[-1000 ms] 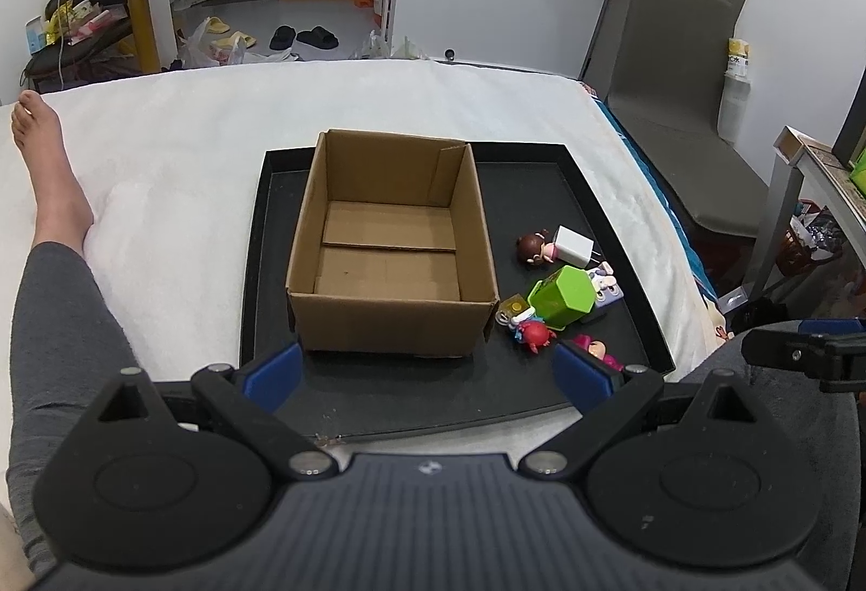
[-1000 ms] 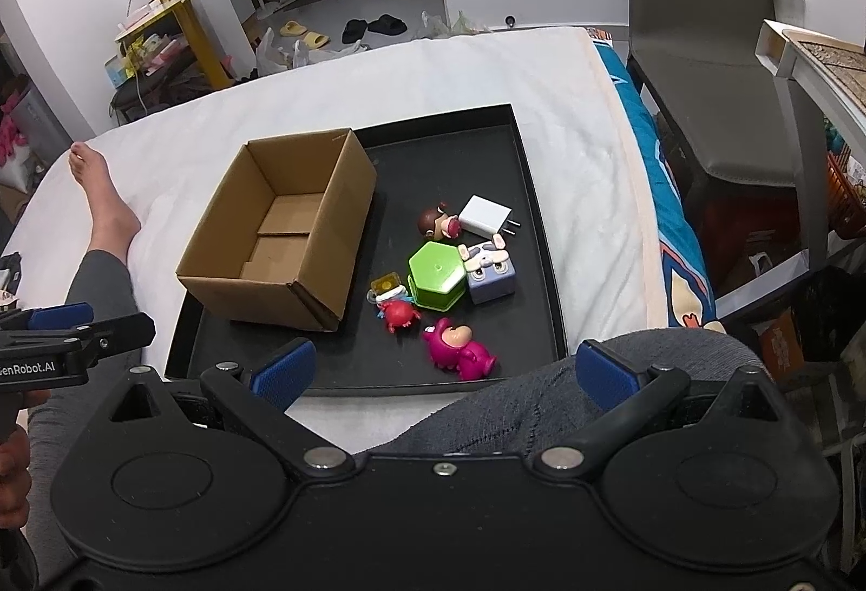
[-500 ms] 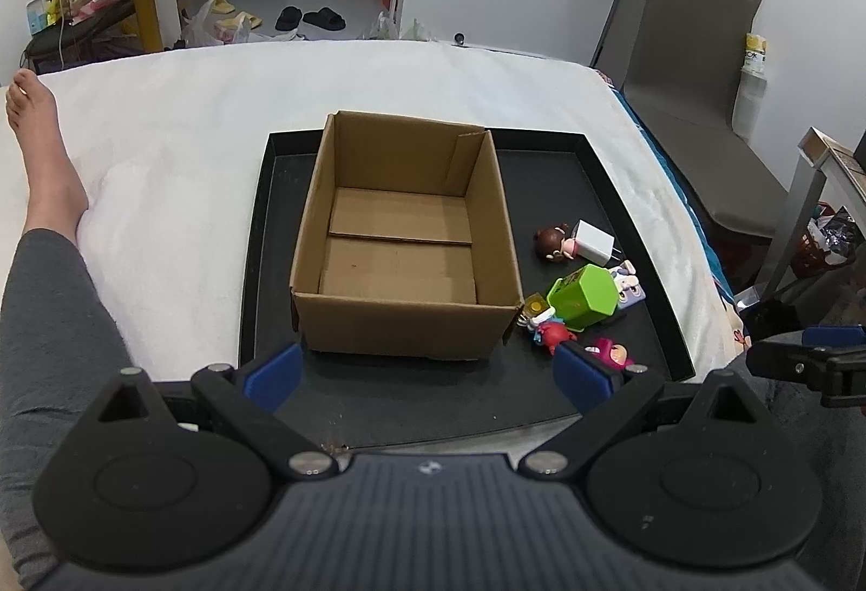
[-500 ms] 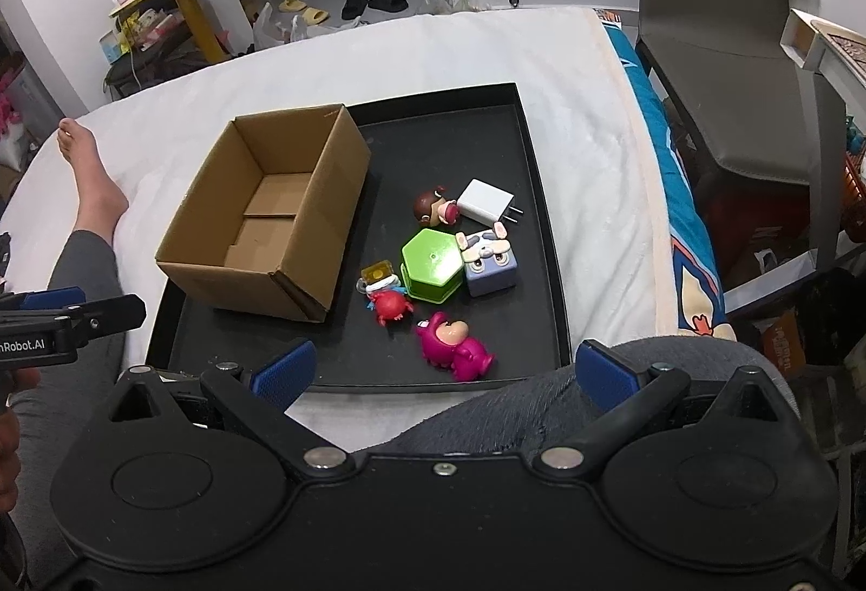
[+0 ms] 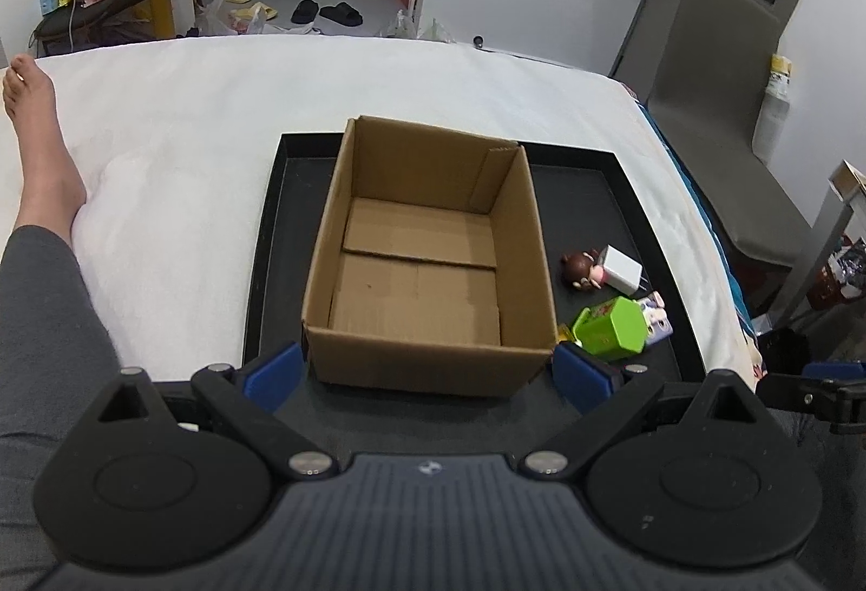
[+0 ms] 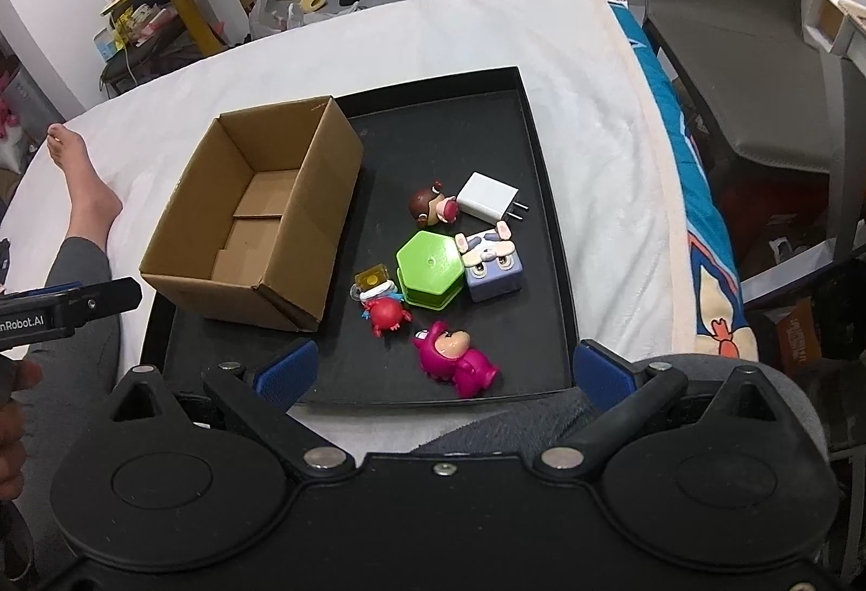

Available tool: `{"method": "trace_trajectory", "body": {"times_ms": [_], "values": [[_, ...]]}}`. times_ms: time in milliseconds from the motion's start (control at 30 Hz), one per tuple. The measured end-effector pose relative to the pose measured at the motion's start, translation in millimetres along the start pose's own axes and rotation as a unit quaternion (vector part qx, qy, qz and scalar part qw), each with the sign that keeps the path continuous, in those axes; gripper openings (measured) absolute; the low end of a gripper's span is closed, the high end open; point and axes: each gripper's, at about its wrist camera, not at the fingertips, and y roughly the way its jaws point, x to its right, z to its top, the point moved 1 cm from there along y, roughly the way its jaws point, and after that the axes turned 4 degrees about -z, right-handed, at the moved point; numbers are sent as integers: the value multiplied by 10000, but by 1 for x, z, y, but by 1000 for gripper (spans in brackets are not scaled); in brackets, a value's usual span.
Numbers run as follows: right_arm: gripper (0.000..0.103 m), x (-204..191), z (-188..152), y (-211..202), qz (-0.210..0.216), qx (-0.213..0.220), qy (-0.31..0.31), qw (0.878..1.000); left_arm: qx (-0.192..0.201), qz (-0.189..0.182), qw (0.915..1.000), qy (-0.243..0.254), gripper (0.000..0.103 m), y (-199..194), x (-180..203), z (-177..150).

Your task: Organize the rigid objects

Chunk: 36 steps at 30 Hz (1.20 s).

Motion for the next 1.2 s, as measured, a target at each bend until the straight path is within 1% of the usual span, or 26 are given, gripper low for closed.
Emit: {"method": "trace_trajectory", "body": {"times_ms": [100, 400, 567, 700, 833, 933, 967, 1067, 1200], "values": [[96, 2, 4, 7, 66, -49, 94, 9999, 59, 34, 10000, -38, 98, 5, -3, 5], [92, 12, 15, 23, 192, -44, 458, 9988, 242, 151, 9989, -379, 96, 20, -23, 20], [88, 20, 20, 33, 389, -76, 803, 9960, 288, 228, 9980, -519, 92, 30, -29, 27], [81, 25, 24, 41, 507, -134, 1039, 9932, 297, 292, 9970, -654, 83, 38, -34, 30], [81, 30, 27, 51, 639, -216, 1362, 9884, 299, 319, 9956, -828, 76, 47, -42, 35], [76, 32, 30, 57, 711, -272, 1543, 9851, 300, 308, 9938, -1027, 70, 54, -49, 38], [74, 31, 31, 60, 717, -301, 1578, 9844, 315, 304, 9934, -1060, 69, 55, -51, 39], [73, 29, 34, 66, 735, -382, 1613, 9834, 259, 370, 9932, -1072, 65, 62, -53, 41], [73, 27, 35, 75, 693, -499, 1726, 9813, 310, 218, 9919, -1214, 60, 67, -59, 39]]}}
